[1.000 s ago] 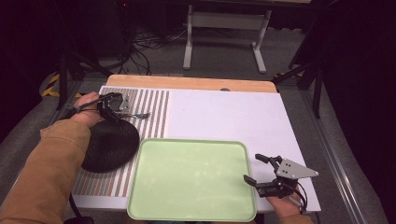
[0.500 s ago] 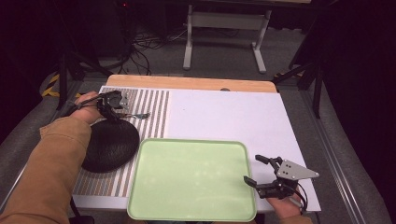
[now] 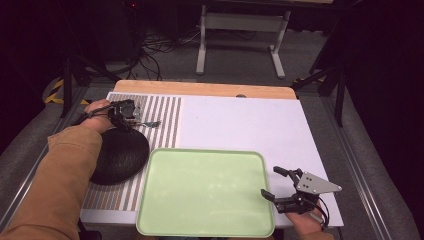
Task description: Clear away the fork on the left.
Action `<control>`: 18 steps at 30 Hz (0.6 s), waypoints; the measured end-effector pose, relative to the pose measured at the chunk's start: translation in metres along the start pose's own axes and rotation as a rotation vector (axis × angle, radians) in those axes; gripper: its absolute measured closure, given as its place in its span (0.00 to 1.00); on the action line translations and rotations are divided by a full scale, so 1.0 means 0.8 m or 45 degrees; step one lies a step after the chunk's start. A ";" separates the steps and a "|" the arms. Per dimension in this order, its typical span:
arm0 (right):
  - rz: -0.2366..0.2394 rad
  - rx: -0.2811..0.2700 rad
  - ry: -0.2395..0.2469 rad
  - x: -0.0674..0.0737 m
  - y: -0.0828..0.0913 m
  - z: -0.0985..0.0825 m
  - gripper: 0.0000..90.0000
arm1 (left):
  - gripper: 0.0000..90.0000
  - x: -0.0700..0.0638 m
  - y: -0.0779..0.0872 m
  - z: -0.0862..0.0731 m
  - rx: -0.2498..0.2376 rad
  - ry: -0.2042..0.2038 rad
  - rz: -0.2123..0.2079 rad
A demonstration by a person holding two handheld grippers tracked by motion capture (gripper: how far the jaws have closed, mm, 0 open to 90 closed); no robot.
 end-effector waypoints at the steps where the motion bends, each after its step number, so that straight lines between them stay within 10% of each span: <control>1: 0.000 -0.003 0.001 0.000 0.000 0.000 0.17 | 0.55 -0.001 0.000 0.001 0.013 0.002 0.011; 18: -0.047 -0.038 0.017 0.000 0.008 0.001 0.17 | 0.73 -0.006 -0.006 0.009 0.040 -0.055 -0.027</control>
Point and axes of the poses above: each handheld gripper's, and its own axes: y roughly backward along the jaws, z roughly out of its top, x roughly to its left, the point moved 2 cm from there along -y, roughly forward along the jaws, and after that the axes turned 9 degrees about x, right-handed, at the moved point
